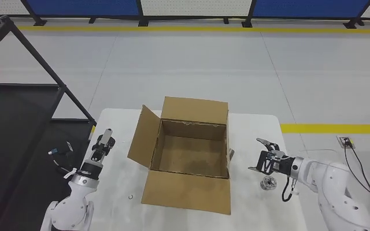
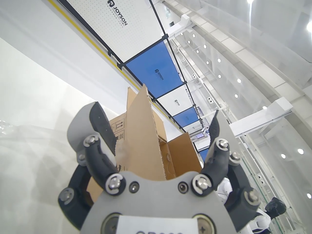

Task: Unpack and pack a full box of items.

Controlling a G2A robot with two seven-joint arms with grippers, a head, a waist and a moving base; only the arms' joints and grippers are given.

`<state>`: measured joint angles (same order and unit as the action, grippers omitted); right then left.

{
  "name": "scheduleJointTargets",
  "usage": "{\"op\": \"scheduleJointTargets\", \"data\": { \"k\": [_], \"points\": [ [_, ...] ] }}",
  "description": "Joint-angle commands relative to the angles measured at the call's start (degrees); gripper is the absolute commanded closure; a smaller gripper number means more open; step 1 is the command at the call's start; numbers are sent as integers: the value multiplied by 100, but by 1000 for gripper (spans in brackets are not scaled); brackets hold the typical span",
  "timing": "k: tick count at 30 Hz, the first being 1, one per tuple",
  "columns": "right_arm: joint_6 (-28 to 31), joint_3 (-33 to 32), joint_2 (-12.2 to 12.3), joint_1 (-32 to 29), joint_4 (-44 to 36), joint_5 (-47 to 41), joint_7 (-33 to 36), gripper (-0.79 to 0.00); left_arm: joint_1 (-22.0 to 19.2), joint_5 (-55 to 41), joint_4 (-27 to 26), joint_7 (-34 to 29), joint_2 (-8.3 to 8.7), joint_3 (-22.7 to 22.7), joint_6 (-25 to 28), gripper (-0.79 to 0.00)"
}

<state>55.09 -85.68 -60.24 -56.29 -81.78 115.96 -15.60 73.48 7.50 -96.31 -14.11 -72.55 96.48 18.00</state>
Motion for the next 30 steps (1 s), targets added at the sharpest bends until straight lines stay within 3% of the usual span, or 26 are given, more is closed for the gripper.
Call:
{"op": "scheduleJointTargets", "data": {
  "k": [1, 7, 14, 18, 23, 30],
  "points": [
    [-23, 7, -1, -10, -25, -14, -2, -785, 0, 0, 0, 0, 0, 0, 0, -785],
    [133, -219, 52, -369, -249, -454, 45, -785, 0, 0, 0, 0, 0, 0, 0, -785],
    [291, -917, 267, -1554, -635, -733, -322, -785, 0, 0, 0, 0, 0, 0, 0, -785],
    [281, -1176, 328, -1957, -514, -981, -190, -785, 0, 0, 0, 0, 0, 0, 0, -785],
    [108, -1206, 319, -1888, -25, -1427, 129, -785, 0, 0, 0, 0, 0, 0, 0, -785],
    [207, -954, 299, -1155, 1120, -2003, 730, -785, 0, 0, 0, 0, 0, 0, 0, -785]
  ]
}}
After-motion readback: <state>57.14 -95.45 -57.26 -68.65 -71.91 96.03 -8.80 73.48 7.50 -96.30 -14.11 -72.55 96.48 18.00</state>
